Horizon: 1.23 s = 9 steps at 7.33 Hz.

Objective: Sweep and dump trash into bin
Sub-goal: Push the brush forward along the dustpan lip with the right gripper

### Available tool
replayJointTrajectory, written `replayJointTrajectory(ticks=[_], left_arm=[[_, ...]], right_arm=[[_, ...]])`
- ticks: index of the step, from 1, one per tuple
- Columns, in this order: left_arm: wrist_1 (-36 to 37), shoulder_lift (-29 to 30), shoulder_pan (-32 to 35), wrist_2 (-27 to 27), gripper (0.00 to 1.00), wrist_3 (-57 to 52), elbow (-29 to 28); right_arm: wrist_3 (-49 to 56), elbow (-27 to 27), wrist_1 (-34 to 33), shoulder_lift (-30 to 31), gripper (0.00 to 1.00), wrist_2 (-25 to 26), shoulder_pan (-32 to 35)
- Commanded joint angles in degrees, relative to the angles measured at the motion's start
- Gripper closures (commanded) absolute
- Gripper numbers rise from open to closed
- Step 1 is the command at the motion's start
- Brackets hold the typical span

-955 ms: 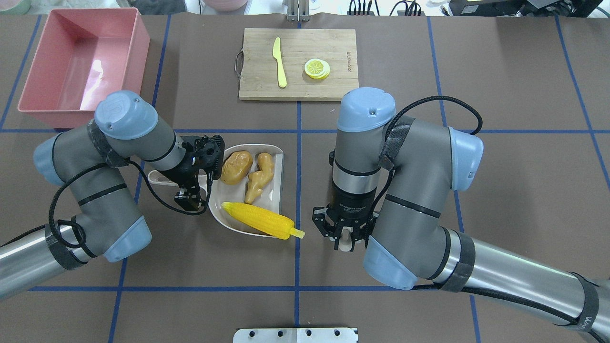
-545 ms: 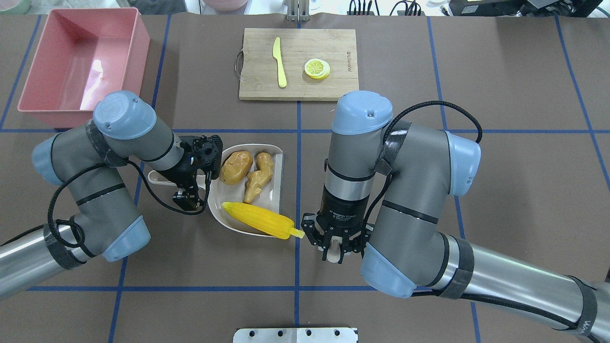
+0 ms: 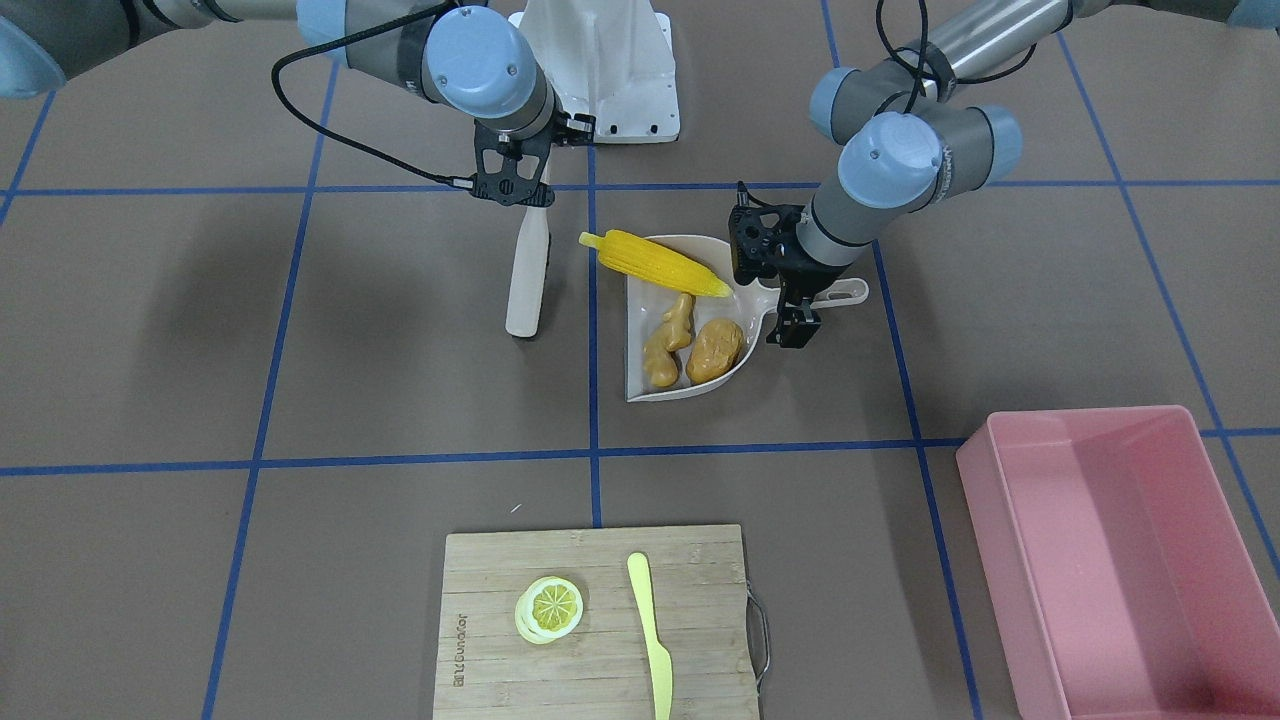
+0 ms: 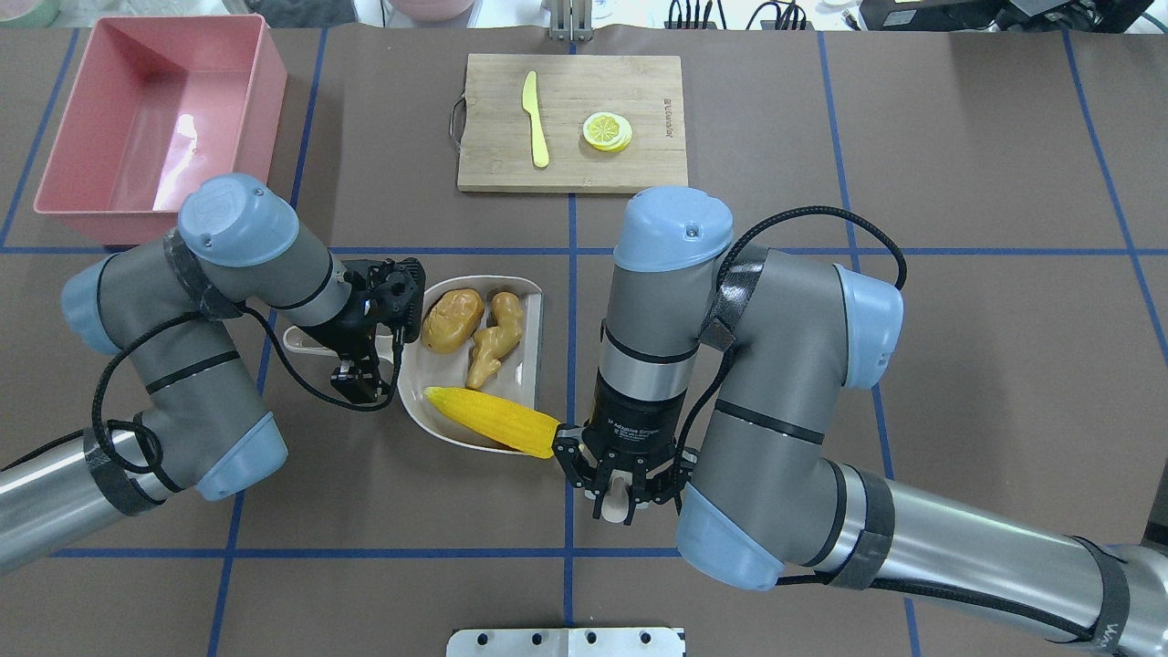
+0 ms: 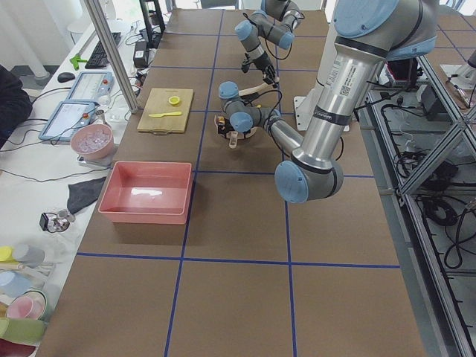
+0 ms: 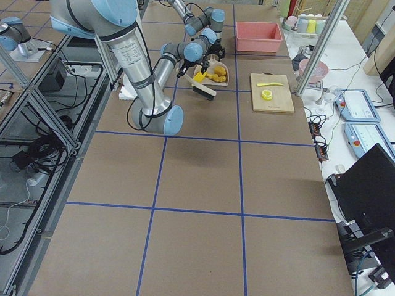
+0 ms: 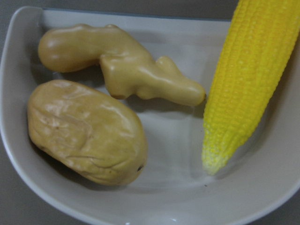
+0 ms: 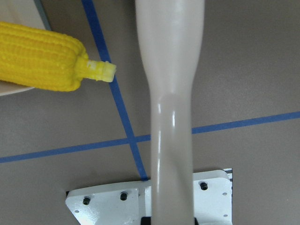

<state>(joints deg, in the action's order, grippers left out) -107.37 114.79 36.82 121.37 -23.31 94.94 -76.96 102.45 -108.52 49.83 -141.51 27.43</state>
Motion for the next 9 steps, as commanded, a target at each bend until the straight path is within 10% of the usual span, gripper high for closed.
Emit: replayJointTrajectory(ticks=[1,9], left_arm=[[-0.47,0.0,0.01,0.0,0.03,0.54,-0.1],[-0.73,0.0,0.01,0.0,0.03,1.33,0.16]], right_arm=[[-1.52,-2.85,4.96,-0.17,1.0,-3.04,-0.71],[-3.64,-18.3,10.61,-11.31,1.0,-6.75,1.39]])
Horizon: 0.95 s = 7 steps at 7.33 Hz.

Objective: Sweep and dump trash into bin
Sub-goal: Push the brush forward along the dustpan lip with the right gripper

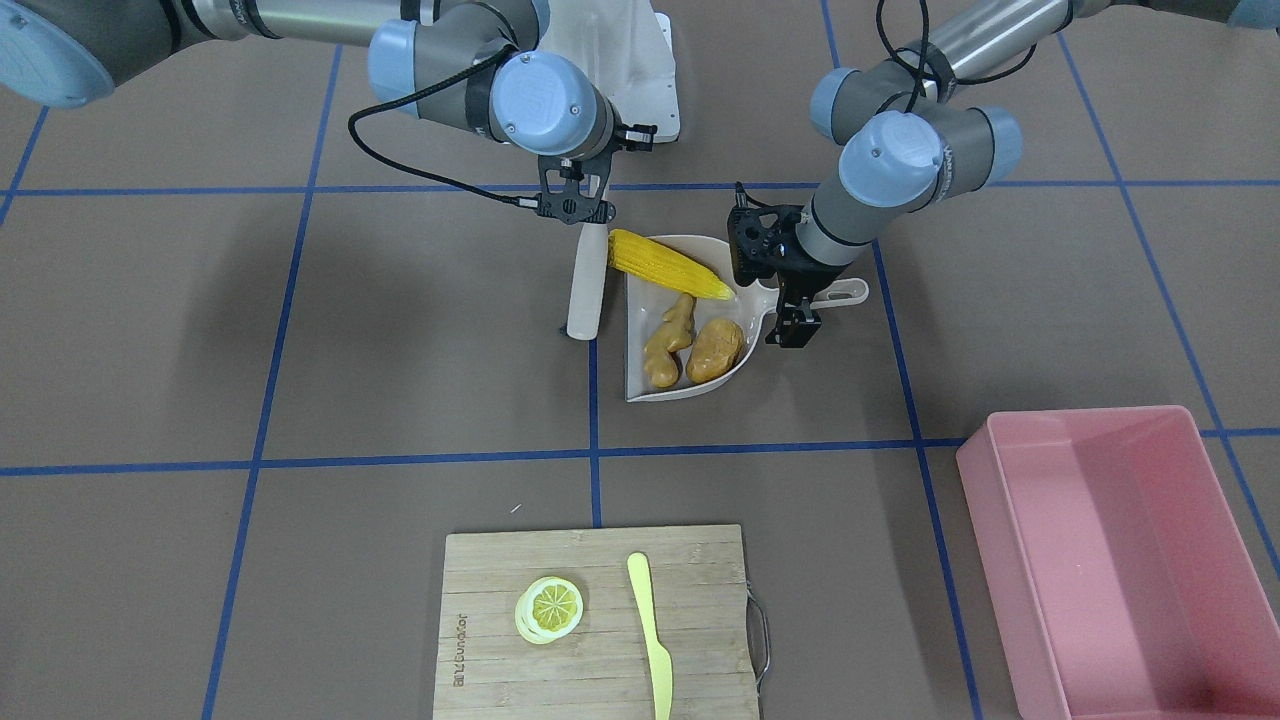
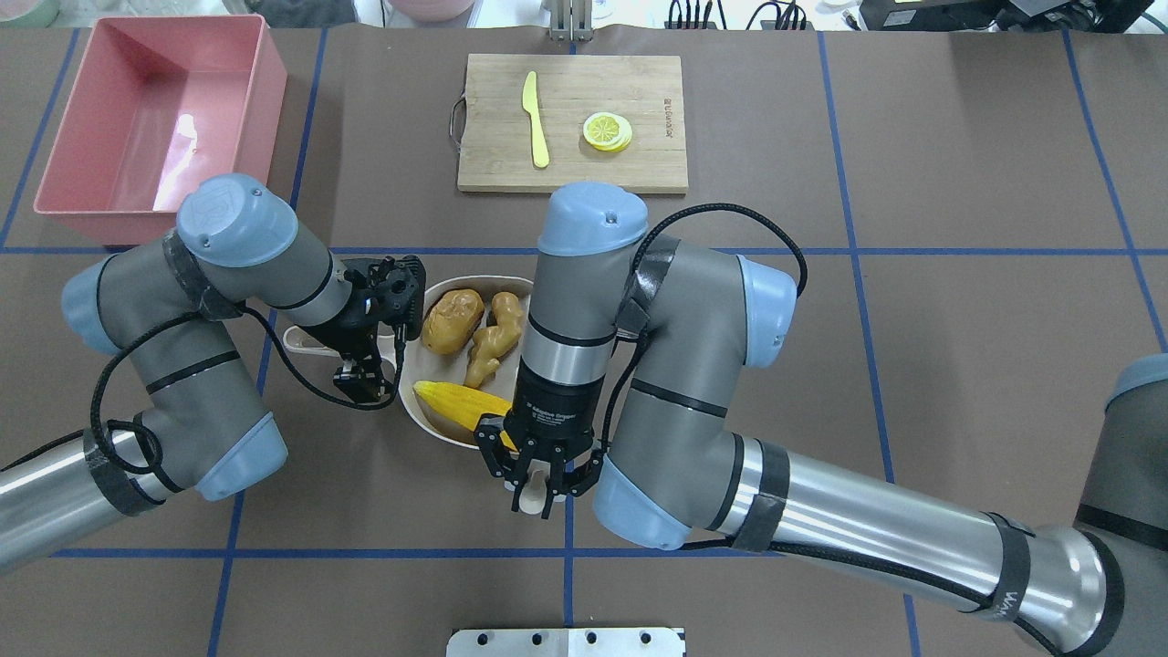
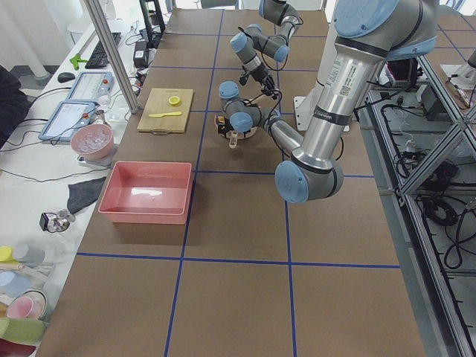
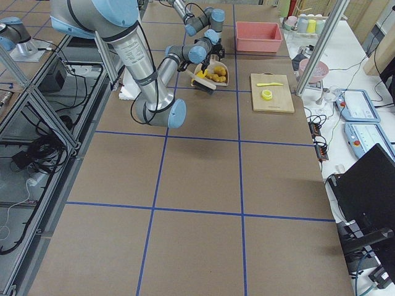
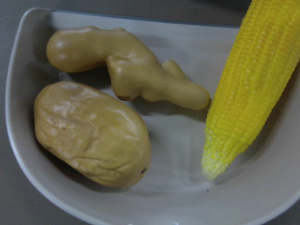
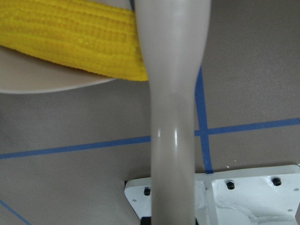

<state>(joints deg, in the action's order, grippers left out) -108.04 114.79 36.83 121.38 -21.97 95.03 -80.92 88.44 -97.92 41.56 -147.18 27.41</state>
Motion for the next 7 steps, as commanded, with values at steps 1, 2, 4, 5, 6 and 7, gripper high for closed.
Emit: replayJointTrajectory(ticks=[1,2,4,5,6,7], left_arm=[[-0.07,0.0,0.0,0.0,0.03,0.0,-0.01],[-0.07,0.0,0.0,0.0,0.03,0.26,-0.02],[-0.07,0.0,0.0,0.0,0.03,0.26,-0.01],[0.02,0.0,0.0,0.0,0.03,0.26,0.07],[-0.07,0.0,0.0,0.0,0.03,0.26,-0.01],[-0.07,-0.09,0.0,0.0,0.03,0.26,0.07]], right_arm=[[0.68,-5.2,1.31,-3.58,1.0,-2.22,2.38],[1.64,-6.34,1.32,-3.33,1.0,-6.5,5.0],[3.92,-6.7,1.24,-2.72,1.0,-9.34,9.4],[4.02,-6.36,1.06,-2.36,1.0,-10.05,11.33],[4.02,-4.35,0.02,-1.57,1.0,-9.97,12.83],[4.11,3.67,-1.13,5.22,1.0,-8.49,13.28]])
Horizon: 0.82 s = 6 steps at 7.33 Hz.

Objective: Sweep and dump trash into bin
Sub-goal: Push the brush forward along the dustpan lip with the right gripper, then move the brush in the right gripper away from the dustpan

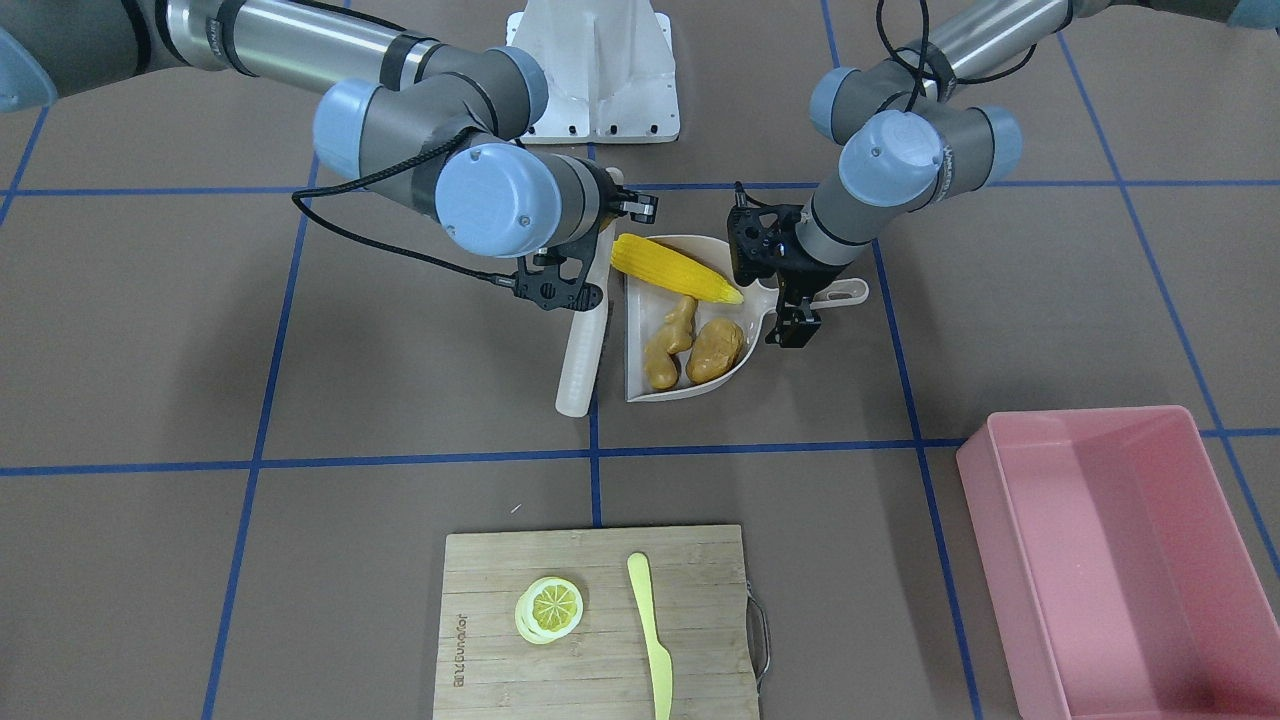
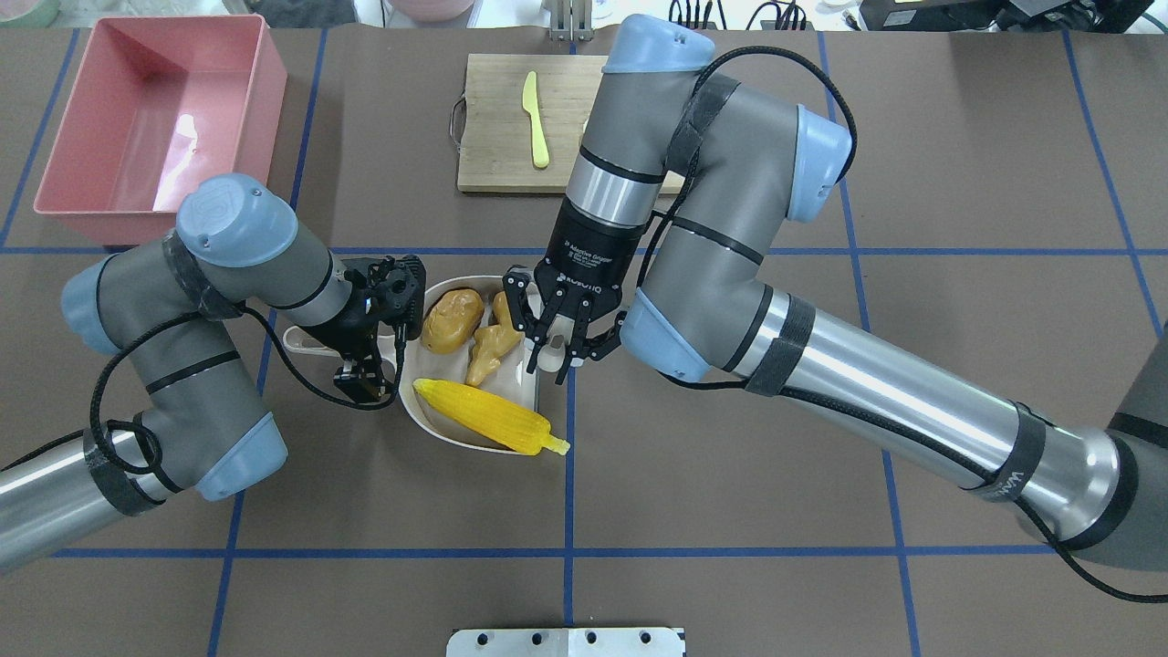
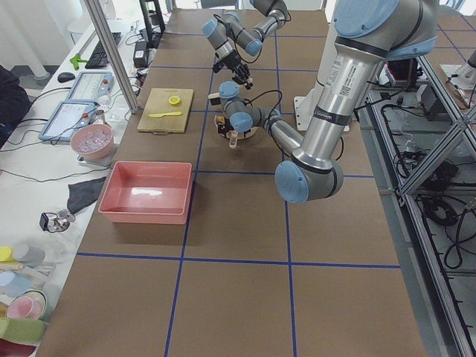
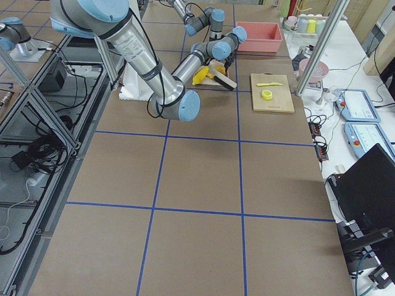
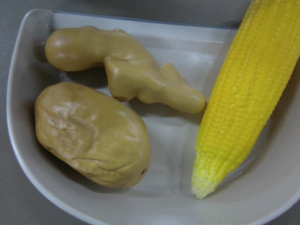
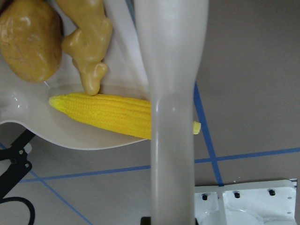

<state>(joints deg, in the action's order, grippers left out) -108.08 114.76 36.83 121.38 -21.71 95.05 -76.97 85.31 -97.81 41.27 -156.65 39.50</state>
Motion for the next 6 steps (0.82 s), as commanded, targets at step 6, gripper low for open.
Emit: replayJointTrajectory(ticks=[6], left_arm=[[0.06,0.02,1.32,0.09,0.14,0.62,-0.57]], right_arm=[[46.63,39.12,-39.34,31.54,1.0,20.83,11.54]])
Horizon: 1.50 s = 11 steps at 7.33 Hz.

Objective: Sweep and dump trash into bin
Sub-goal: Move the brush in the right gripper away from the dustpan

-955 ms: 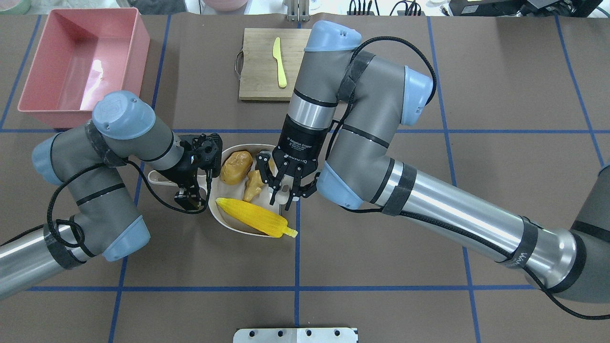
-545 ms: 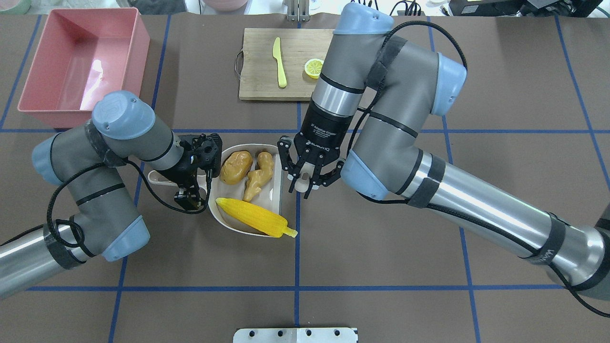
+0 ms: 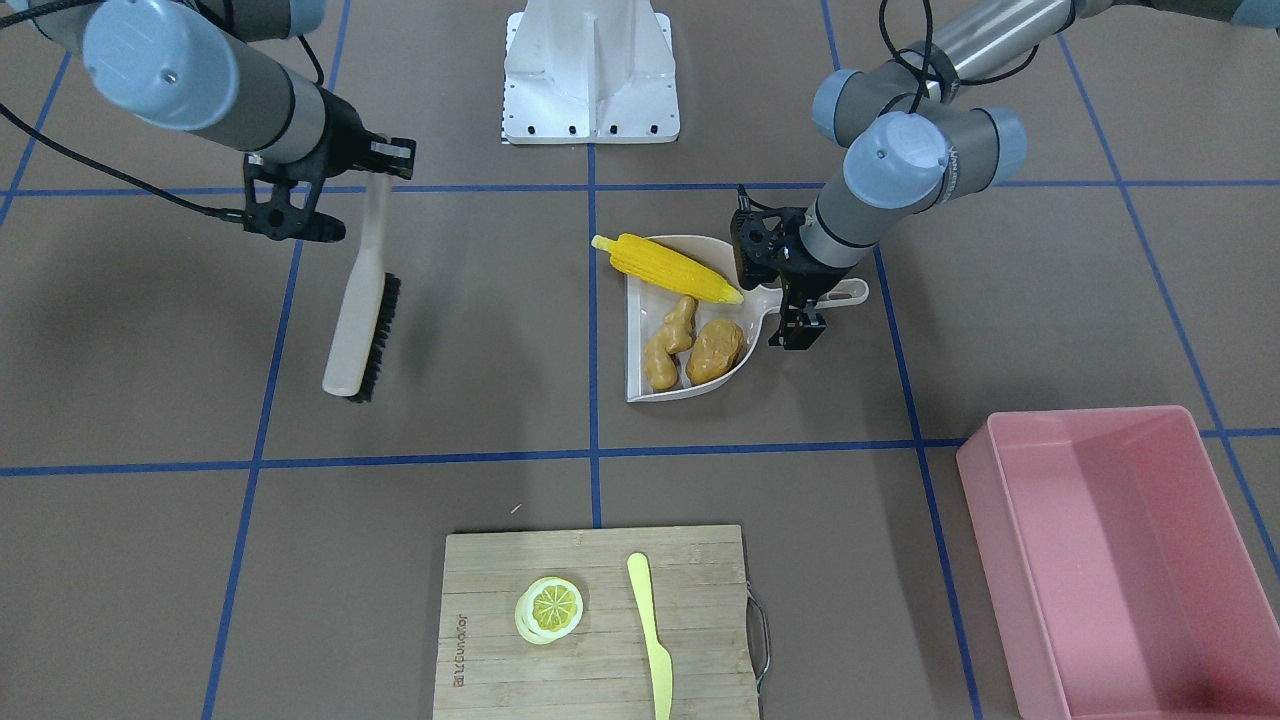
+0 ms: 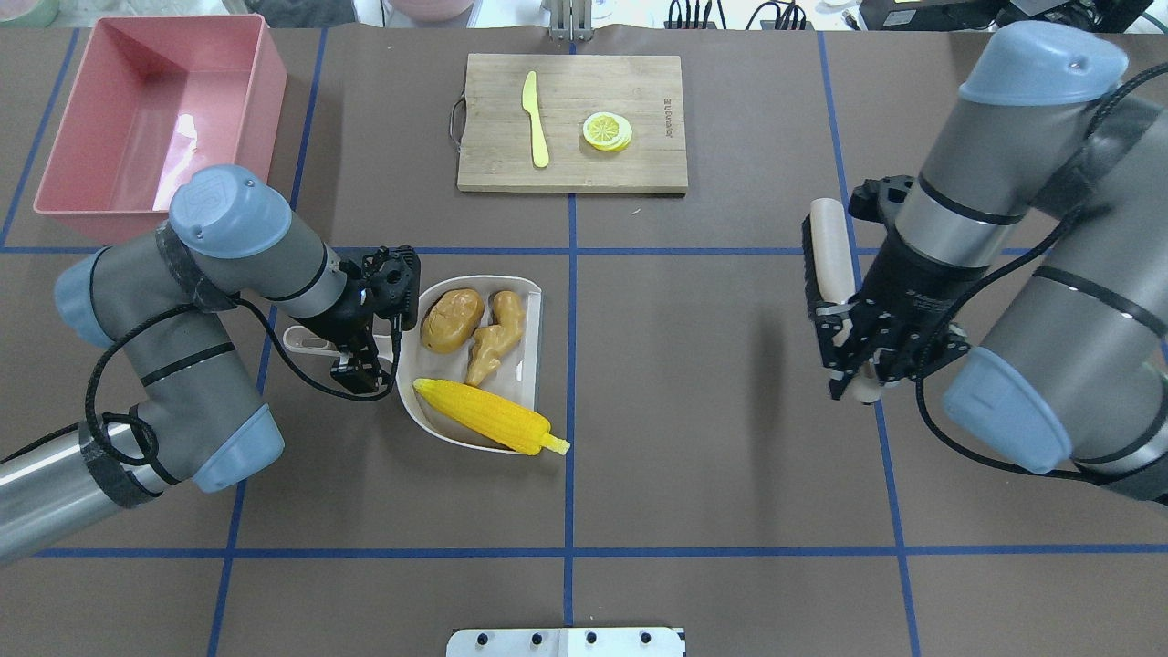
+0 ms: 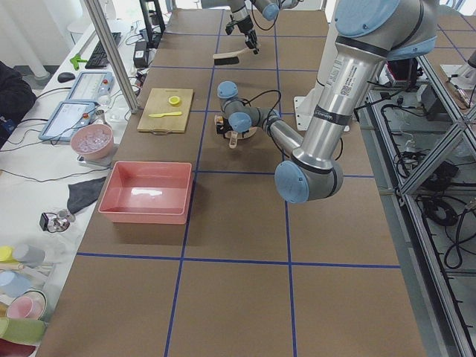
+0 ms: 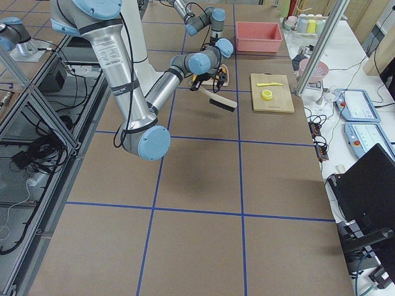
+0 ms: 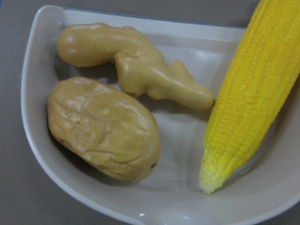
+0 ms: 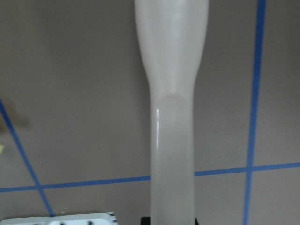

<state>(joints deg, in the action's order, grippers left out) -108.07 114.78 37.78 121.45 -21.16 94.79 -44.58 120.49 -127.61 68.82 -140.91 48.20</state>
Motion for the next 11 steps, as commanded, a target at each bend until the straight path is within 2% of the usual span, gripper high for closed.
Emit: replayJointTrajectory(ticks=[1,2,3,4,5,7,8,9,10,11], left_arm=[[0.05,0.01,0.36,0.01,0.18,0.59,-0.4],[-0.04,0.01,0.36,0.01,0.27,1.29,-0.4],[-0.04,0.01,0.45,0.36,0.29,1.56,-0.31],[-0.99,-0.08,0.62,0.45,0.29,1.56,-0.31],[-1.18,-0.34,0.54,0.37,0.31,1.65,-0.31],[-1.18,-0.52,0.54,0.36,0.33,1.91,-0.31],[-1.18,-0.52,0.45,0.45,0.34,1.91,-0.22],[-1.18,-0.52,0.45,0.37,0.39,2.0,-0.31],[-1.18,-0.52,0.27,0.45,0.4,2.61,-0.31],[-1.18,-0.43,0.1,0.37,0.41,2.7,-0.31]], right_arm=[[19.74,3.96,-9.24,8.74,1.0,5.3,5.73],[23.8,3.87,-8.88,12.36,1.0,5.3,7.68],[24.36,3.0,-2.79,17.27,1.0,5.13,9.61],[24.11,-0.05,9.02,23.67,1.0,4.78,11.98],[24.45,-1.56,15.66,28.52,1.0,4.51,13.57],[30.23,-3.94,20.81,33.99,1.0,4.51,17.53],[30.43,-5.78,26.22,36.62,1.0,4.51,17.8],[29.74,-11.1,37.33,38.83,1.0,4.33,18.24],[26.51,-12.63,42.66,40.07,1.0,3.64,18.42],[25.78,-13.78,44.71,40.25,1.0,3.63,18.42]])
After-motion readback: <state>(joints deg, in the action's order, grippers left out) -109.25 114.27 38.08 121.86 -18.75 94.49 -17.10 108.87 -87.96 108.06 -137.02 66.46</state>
